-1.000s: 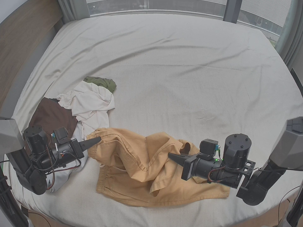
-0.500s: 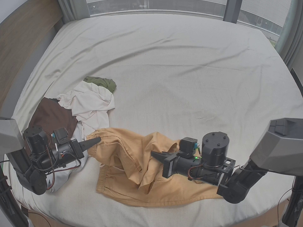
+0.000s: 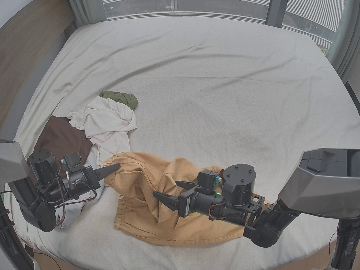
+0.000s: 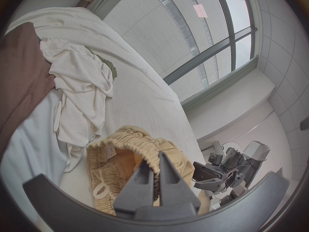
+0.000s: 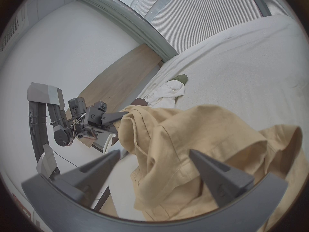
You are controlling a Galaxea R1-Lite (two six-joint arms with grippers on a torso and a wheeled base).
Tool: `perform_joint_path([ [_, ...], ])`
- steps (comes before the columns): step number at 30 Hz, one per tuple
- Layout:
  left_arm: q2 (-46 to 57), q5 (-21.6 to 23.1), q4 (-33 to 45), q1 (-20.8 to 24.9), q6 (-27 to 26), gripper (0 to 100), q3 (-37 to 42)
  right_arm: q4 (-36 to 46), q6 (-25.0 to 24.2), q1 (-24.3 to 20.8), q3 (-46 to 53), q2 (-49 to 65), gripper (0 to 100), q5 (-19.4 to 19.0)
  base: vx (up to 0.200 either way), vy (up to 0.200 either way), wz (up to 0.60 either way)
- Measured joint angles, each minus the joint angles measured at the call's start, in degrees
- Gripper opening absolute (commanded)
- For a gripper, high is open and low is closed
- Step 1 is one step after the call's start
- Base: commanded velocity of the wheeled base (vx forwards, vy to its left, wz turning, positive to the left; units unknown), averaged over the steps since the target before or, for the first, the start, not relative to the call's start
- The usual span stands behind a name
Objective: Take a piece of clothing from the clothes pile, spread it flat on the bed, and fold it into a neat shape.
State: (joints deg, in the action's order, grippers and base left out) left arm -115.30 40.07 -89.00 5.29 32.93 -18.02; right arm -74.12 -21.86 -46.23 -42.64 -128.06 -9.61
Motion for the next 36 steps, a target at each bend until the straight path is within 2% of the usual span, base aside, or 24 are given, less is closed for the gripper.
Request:
perform_joint_path([
  [6,-0.46,0.00,0.02,-0.02,-0.02,0,-0.06,0.63,-1.84,2.05,4.00,3.08,100,2.24,0.000,0.000,0.00],
  [16,-0.79,0.00,0.02,0.16,0.00,0,0.00,1.37,-3.75,5.44,7.51,6.62,100,3.51,0.000,0.000,0.00],
  [23,-0.83,0.00,0.02,0.16,-0.02,0,-0.09,3.56,-10.37,4.91,6.31,7.12,100,3.69,0.000,0.000,0.00],
  [36,-0.83,0.00,0.02,0.05,-0.06,0,-0.09,3.86,-12.28,3.10,4.80,5.57,100,3.91,0.000,0.000,0.00],
])
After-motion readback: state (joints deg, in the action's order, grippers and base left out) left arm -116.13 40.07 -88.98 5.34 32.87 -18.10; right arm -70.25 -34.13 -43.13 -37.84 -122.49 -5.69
